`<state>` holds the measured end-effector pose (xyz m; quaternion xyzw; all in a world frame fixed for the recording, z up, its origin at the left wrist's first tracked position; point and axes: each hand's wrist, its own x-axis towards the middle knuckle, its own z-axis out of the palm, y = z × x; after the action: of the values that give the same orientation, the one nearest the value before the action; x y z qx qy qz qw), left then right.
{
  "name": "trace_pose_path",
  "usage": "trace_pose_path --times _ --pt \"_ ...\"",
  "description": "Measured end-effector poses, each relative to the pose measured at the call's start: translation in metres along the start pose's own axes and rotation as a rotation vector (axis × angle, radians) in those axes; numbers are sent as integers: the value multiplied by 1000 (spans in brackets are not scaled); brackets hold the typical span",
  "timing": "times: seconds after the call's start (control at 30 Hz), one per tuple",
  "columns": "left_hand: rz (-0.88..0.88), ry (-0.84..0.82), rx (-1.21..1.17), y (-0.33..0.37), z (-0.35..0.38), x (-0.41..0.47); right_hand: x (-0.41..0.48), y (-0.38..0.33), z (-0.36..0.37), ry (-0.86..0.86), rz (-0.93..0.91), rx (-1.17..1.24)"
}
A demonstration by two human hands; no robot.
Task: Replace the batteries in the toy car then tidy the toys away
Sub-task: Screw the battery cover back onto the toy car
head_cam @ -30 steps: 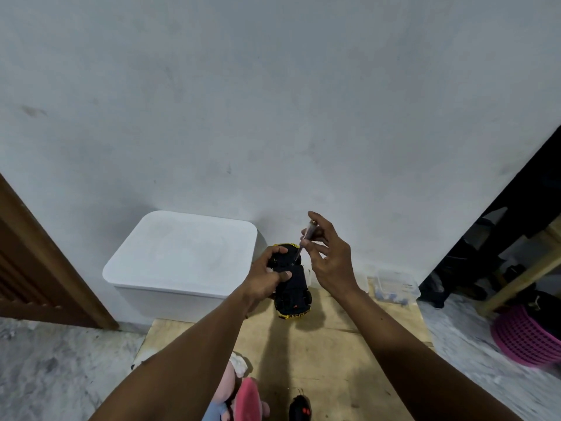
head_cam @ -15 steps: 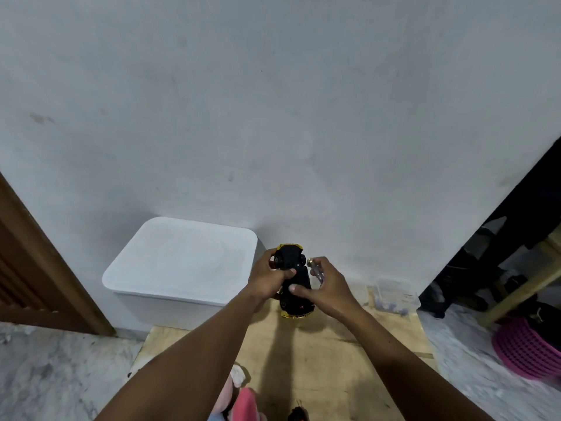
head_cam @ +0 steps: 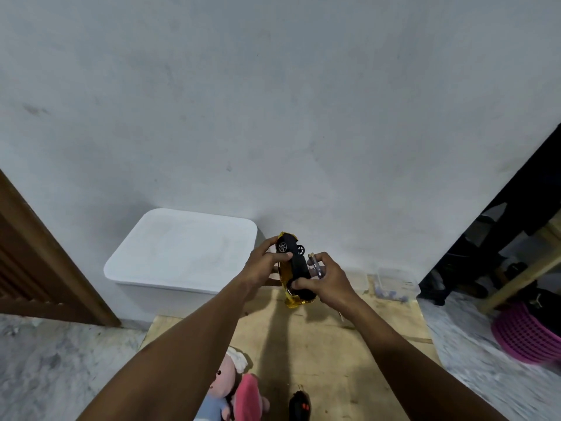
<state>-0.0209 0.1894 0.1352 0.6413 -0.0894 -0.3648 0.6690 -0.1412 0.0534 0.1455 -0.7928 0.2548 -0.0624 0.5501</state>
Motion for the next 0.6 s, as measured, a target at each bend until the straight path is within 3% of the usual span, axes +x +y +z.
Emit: trace_pose_path --times 0.17,0.3,0.47,0.6 --pt "-52 -147 -64 -5 -3 -2 2 6 -5 -144 99 211" --pt "-67 -172 -102 -7 0 -2 4 15 -11 -233 121 319" --pt "-95 -19 -97 -20 2 -2 3 31 -14 -23 154 262" --pt "-193 31 90 -37 2 -4 7 47 -24 119 195 168"
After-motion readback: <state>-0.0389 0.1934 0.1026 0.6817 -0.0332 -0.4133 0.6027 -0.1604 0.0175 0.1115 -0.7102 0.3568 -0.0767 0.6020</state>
